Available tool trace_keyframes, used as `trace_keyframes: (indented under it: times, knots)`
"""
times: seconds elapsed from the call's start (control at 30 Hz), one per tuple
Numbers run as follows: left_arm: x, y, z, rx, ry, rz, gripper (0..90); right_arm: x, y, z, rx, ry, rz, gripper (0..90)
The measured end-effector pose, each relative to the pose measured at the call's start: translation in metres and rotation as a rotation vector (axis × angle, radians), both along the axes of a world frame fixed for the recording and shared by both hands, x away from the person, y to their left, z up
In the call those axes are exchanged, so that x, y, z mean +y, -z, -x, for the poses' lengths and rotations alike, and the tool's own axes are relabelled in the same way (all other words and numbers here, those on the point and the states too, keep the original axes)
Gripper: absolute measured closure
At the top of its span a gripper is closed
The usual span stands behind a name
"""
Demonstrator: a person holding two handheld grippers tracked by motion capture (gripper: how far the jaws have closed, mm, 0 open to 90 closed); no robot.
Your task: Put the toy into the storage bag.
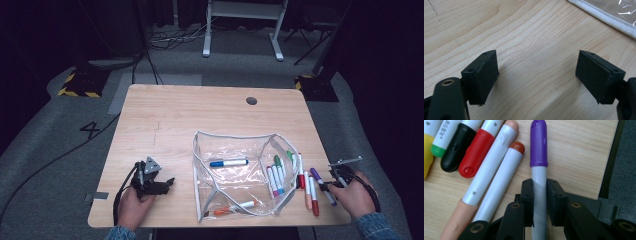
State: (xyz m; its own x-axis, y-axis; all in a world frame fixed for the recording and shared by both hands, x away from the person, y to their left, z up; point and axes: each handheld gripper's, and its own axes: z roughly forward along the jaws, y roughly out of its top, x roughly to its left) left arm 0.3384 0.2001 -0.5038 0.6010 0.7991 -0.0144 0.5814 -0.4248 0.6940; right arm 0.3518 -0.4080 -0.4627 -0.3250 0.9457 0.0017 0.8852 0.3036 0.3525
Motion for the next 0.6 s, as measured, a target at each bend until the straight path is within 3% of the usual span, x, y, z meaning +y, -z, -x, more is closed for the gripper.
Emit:
trace_keyframes:
  times: [0.07,0.27,0.43,0.6]
  knots:
    - [0.000,0.000,0.000,0.000,0.000,0.000,18.7,0.000,-0.004,0.000,-0.011,0.008,-0.018,77.1]
    - [0.000,0.000,0.000,0.000,0.000,0.000,18.7,0.001,-0.030,0.001,-0.064,-0.058,-0.045,77.1]
    - [0.000,0.000,0.000,0.000,0.000,0.000,18.7,0.010,-0.062,0.004,-0.125,-0.117,-0.078,77.1]
    - [0.000,0.000,0.000,0.000,0.000,0.000,18.7,0.021,-0.090,0.008,-0.142,-0.174,-0.107,77.1]
